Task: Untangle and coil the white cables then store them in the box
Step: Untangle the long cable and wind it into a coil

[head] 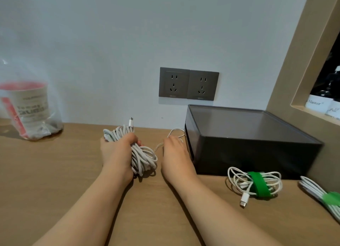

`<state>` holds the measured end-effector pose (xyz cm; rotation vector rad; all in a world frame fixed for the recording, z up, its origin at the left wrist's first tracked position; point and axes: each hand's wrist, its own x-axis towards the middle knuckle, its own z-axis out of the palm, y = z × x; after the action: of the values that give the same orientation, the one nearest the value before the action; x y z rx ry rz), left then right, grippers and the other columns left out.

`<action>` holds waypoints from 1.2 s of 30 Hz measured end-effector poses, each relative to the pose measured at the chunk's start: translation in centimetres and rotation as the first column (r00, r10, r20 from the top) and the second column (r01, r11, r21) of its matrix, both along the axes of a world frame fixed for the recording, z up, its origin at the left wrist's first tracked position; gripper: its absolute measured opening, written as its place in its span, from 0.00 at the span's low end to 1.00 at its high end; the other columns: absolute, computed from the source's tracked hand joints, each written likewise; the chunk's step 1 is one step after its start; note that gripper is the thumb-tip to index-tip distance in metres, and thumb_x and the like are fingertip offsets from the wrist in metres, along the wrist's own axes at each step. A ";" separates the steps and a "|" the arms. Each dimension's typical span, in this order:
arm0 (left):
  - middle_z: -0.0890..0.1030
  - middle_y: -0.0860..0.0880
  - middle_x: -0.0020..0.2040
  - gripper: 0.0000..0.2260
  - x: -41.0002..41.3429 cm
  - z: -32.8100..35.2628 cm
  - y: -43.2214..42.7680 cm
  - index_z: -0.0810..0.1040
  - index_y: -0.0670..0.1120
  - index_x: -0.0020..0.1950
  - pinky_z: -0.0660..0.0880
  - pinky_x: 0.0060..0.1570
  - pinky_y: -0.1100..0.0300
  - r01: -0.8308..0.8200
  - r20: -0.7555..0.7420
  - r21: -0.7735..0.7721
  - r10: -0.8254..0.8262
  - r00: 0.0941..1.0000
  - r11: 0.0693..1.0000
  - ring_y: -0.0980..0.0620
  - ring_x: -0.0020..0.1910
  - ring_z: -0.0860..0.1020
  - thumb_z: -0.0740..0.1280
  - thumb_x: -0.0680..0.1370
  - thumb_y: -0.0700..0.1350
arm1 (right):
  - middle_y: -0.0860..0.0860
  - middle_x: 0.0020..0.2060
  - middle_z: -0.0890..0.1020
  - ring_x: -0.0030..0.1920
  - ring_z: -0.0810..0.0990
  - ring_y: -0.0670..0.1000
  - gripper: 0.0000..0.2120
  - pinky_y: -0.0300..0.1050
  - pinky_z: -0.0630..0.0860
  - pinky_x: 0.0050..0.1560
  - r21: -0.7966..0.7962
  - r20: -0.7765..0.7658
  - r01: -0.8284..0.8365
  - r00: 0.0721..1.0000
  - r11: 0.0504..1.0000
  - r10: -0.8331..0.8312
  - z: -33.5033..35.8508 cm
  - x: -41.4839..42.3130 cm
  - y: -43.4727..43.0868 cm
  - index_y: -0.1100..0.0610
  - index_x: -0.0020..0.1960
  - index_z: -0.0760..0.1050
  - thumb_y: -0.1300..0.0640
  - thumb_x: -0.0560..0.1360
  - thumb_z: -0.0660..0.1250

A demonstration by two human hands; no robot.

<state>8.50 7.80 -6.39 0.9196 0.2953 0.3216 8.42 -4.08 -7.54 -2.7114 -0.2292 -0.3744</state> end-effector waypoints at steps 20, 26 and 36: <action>0.73 0.44 0.31 0.16 -5.6 0.3 -0.6 0.68 0.44 0.53 0.75 0.27 0.59 0.100 -0.016 -0.147 -0.104 0.994 0.984 0.51 0.23 0.75 0.62 0.70 0.28 | 0.52 0.27 0.73 0.25 0.70 0.47 0.09 0.42 0.68 0.30 0.973 -0.172 0.167 0.985 0.157 0.017 3.0 -11.5 -5.3 0.59 0.50 0.70 0.69 0.76 0.54; 0.74 0.45 0.30 0.12 -7.6 0.3 -2.5 0.70 0.42 0.48 0.74 0.27 0.59 0.241 -0.013 -0.217 -0.249 0.968 0.946 0.50 0.25 0.75 0.64 0.69 0.30 | 0.57 0.36 0.80 0.26 0.72 0.48 0.10 0.37 0.67 0.22 0.888 -0.116 0.236 0.945 -0.394 0.305 4.1 -13.4 -8.7 0.60 0.53 0.74 0.65 0.74 0.59; 0.76 0.46 0.27 0.04 -9.1 2.3 -3.0 0.81 0.40 0.32 0.76 0.51 0.49 0.702 0.057 -0.037 -0.700 0.712 0.711 0.49 0.29 0.79 0.67 0.61 0.35 | 0.54 0.30 0.77 0.28 0.74 0.46 0.08 0.35 0.74 0.26 0.923 -0.056 0.160 0.956 -0.349 0.288 3.8 -11.8 -8.7 0.61 0.48 0.77 0.70 0.73 0.62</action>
<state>-0.61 4.80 -4.08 0.9022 -0.1016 -0.3830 -3.36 -12.79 -3.74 -0.7991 0.0718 0.0051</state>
